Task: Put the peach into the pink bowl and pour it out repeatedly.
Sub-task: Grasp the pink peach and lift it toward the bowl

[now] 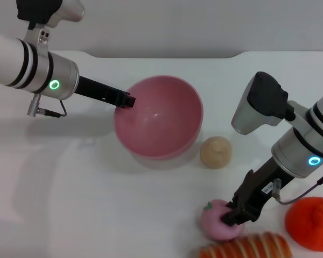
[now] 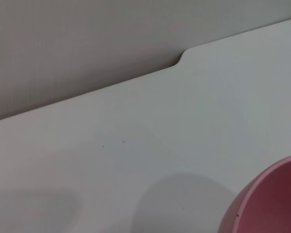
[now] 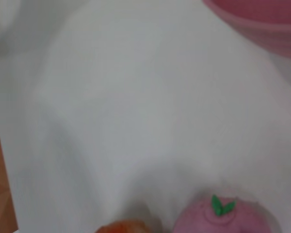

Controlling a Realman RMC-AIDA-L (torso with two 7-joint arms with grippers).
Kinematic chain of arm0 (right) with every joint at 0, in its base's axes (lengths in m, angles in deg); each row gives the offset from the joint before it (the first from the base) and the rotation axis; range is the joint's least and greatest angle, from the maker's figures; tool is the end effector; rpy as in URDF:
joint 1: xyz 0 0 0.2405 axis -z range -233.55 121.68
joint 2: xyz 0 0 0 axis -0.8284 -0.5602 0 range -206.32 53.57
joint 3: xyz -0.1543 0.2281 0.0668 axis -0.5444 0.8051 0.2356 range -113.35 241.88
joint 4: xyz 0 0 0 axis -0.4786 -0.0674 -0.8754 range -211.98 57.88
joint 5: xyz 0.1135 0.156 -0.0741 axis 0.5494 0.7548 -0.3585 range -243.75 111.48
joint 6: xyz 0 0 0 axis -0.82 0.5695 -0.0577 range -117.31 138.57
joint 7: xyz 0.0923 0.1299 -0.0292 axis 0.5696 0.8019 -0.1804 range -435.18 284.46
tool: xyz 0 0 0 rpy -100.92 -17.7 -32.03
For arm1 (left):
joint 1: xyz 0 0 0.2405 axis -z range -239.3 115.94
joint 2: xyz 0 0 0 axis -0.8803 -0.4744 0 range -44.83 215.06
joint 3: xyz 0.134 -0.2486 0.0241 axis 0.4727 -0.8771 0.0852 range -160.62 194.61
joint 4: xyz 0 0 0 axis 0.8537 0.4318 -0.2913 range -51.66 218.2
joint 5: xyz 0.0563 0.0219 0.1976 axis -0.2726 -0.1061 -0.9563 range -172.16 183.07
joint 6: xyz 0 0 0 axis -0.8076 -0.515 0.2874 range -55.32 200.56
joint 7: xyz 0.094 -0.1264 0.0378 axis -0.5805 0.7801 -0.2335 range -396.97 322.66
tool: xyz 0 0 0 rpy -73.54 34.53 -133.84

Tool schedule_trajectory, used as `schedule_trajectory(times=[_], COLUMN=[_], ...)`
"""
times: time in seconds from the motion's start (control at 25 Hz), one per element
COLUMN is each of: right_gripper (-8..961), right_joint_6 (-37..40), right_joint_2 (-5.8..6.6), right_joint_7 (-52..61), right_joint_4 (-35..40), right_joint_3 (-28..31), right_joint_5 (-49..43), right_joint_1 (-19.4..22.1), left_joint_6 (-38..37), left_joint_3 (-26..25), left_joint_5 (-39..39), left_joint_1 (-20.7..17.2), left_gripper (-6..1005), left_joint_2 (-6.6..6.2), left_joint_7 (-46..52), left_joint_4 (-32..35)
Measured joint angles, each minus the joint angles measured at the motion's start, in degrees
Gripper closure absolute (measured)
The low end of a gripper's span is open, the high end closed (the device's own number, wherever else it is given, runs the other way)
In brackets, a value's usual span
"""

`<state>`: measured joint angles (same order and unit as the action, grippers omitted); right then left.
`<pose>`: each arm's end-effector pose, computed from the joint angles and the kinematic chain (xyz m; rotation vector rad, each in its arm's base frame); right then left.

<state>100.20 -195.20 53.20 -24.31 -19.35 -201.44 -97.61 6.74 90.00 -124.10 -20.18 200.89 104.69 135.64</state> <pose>0.2192 0.3394 -0.0909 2.9096 -0.7995 0.5698 -0.2108 0.4335 -0.0440 -2.5014 -1.1344 -0.0297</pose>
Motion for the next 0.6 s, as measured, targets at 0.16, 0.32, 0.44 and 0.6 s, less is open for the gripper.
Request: schedule_trajectory(times=[0.16,0.32,0.44,0.6], right_gripper=[764,874,901,919], right_joint_6=[-0.63,-2.13,-2.35,-1.38], right_joint_2=[0.0,-0.05,-0.05,-0.01], right_joint_7=[-0.14,-0.18,-0.19,-0.04], right_joint_4=[0.0,0.05,0.2,4.09], right_joint_3=[-0.26,-0.27,0.04,0.95], right_joint_5=[-0.05,-0.05,-0.09,0.73], right_joint_1=[0.17,0.75,0.91,2.37], left_joint_6=[0.04,0.05,0.07,0.21], left_joint_3=[-0.08,-0.13,-0.2,-0.26], left_joint_5=[0.0,0.0,0.05,0.11], left_joint_1=[0.01,0.03,0.01,-0.02], left_gripper=[954,955,955,955], left_joint_2=[0.05,0.06,0.06,0.06], left_joint_7=[-0.14,-0.16,-0.16,-0.16], left_joint_4=[-0.1,-0.1,-0.09,0.14])
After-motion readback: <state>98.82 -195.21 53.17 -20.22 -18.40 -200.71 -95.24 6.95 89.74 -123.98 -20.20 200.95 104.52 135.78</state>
